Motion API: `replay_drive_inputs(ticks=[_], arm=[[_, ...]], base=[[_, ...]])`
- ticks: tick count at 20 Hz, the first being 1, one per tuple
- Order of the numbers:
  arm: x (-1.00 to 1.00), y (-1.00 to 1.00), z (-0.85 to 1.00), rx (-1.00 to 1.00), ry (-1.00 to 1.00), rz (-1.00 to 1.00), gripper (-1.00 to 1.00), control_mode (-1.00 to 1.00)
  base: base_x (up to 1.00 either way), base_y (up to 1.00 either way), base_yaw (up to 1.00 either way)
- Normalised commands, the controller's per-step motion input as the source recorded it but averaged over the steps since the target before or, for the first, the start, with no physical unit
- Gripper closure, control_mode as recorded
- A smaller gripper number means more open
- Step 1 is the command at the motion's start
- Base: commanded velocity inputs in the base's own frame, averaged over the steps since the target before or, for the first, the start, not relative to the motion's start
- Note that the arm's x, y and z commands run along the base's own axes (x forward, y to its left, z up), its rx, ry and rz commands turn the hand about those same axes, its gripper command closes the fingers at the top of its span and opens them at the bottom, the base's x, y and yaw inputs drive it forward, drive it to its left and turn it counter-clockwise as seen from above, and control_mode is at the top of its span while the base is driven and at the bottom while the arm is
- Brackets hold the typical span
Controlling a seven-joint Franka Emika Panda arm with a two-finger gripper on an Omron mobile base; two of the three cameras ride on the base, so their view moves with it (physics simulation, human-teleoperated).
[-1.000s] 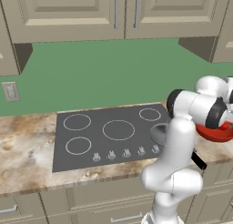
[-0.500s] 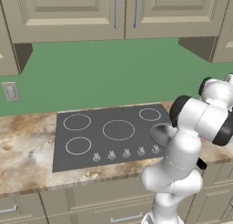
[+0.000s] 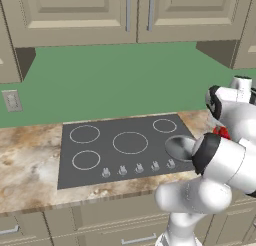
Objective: Place the steak on the plate and place the tomato on the same plate.
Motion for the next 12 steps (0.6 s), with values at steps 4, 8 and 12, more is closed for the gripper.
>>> replay_drive_inputs(ticks=[4, 8, 12], arm=[[-0.01, 0.70, 0.22, -0.06, 0.00, 0.00, 1.00, -1.00], [-0.02, 0.59, 0.18, 0.00, 0.00, 0.00, 1.00, -1.00], [-0.02, 0.53, 0.09, 0.00, 0.00, 0.00, 1.00, -1.00]], base=[[0.00, 0.00, 0.00], [0.00, 0.00, 0.00], [0.00, 0.00, 0.00]])
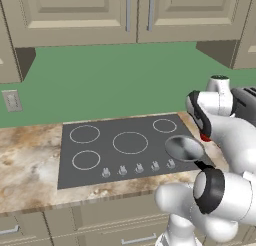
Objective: Place the steak on the plate and place the tomato on the same plate.
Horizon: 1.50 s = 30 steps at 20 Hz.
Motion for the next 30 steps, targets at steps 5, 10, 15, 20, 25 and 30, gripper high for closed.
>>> replay_drive_inputs(ticks=[5, 10, 15, 20, 25, 30], arm=[[0.00, 0.20, 0.00, -0.02, 0.01, 0.00, 1.00, -1.00], [-0.11, 0.14, 0.00, 0.00, 0.00, 0.00, 1.00, -1.00], [-0.15, 0.34, 0.00, 0.00, 0.00, 0.00, 1.00, 1.00], [0.00, 0.00, 0.00, 0.00, 0.00, 0.00, 1.00, 1.00], [0.00, 0.00, 0.00, 0.00, 0.00, 0.00, 1.00, 1.00], [0.00, 0.00, 0.00, 0.00, 0.00, 0.00, 1.00, 1.00]], base=[[0.00, 0.00, 0.00], [0.00, 0.00, 0.00], [-0.10, 0.29, 0.00], [-0.22, 0.80, 0.00], [-0.05, 0.88, 0.00], [0.00, 0.88, 0.00]])
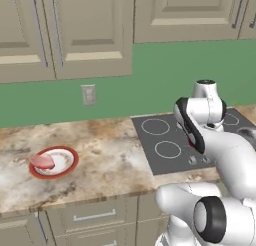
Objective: Place the steak on the plate and place the tomato on the same plate.
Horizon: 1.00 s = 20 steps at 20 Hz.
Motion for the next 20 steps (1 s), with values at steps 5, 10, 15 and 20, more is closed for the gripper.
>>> replay_drive_inputs(ticks=[5, 10, 15, 20], arm=[[0.00, 0.39, -0.12, 0.00, 0.02, 0.01, 1.00, -1.00], [0.00, 0.75, -0.20, -0.02, 0.05, 0.20, 1.00, -1.00], [0.17, 0.81, -0.14, 0.00, 0.07, 0.18, 1.00, -1.00], [0.31, 0.83, -0.09, 0.00, 0.13, 0.08, 1.00, -1.00]], base=[[0.00, 0.31, 0.00], [0.00, 0.00, 0.00], [0.00, 0.00, 0.00], [0.00, 0.00, 0.00]])
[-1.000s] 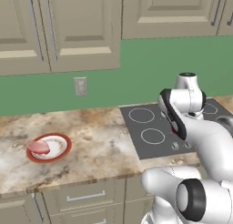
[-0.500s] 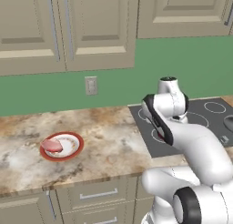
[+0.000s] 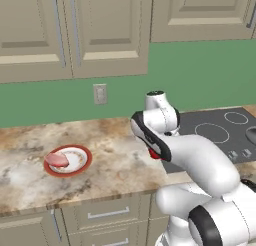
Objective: Place the steak on the plate and place the tomato on the same plate.
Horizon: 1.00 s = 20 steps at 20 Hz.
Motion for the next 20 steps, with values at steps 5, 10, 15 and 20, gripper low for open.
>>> replay_drive_inputs(ticks=[5, 10, 15, 20], arm=[[0.35, 0.83, -0.03, 0.01, 0.19, 0.04, 1.00, -1.00], [0.37, 0.87, 0.00, 0.04, 0.19, 0.00, 1.00, -1.00], [0.28, 0.88, 0.00, 0.02, 0.13, 0.01, 1.00, -1.00], [0.18, 0.82, -0.02, 0.00, 0.00, 0.00, 1.00, -1.00]], base=[[0.00, 0.00, 0.00], [0.00, 0.00, 0.00], [0.00, 0.00, 0.00], [0.00, 0.00, 0.00]])
